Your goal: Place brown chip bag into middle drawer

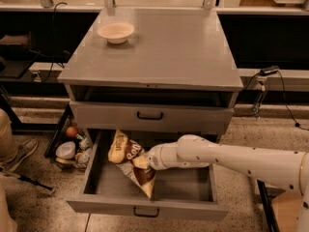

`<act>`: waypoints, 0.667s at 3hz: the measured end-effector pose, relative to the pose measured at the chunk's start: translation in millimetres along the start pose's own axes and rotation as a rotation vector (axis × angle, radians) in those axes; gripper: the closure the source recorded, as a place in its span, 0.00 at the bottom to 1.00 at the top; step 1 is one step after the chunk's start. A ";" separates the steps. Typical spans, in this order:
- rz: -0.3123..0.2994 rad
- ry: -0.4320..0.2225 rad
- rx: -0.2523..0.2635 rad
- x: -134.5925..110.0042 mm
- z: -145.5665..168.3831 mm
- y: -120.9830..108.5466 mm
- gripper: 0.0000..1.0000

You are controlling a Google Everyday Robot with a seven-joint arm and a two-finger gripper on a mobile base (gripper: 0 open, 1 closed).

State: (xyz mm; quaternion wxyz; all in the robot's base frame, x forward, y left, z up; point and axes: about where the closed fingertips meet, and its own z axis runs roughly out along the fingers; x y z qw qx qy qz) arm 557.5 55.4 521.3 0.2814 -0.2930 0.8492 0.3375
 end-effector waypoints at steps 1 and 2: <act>-0.032 -0.022 -0.057 -14.5 20.7 19.0 0.30; -0.034 -0.037 -0.076 -14.7 22.7 20.1 0.01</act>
Offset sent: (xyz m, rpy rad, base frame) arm 0.0063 0.0473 0.0073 0.1027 -0.0313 0.0669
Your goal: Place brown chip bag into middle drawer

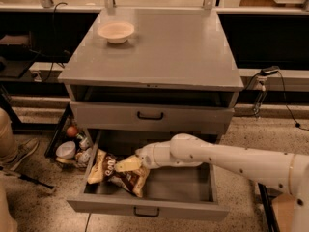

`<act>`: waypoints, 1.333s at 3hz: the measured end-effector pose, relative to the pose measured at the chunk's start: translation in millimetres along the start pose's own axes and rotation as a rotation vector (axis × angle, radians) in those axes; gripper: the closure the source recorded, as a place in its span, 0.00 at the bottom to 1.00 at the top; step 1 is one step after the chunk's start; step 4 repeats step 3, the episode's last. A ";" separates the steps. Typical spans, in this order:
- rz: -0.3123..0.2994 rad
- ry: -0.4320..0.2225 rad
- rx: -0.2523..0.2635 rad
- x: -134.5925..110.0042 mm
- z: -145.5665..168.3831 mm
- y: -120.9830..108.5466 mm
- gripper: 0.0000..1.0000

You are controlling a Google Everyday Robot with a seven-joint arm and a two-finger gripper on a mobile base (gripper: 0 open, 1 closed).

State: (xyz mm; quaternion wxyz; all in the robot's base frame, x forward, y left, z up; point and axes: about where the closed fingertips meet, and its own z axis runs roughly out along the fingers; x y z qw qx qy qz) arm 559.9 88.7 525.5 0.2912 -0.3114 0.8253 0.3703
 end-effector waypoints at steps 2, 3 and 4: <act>0.070 0.029 0.083 54.7 -74.1 -41.4 0.00; 0.145 0.046 0.170 96.3 -142.6 -72.8 0.00; 0.145 0.046 0.170 96.3 -142.6 -72.8 0.00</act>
Offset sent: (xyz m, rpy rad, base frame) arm -0.0516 -0.2276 -0.0313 -0.1129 0.1071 -0.2303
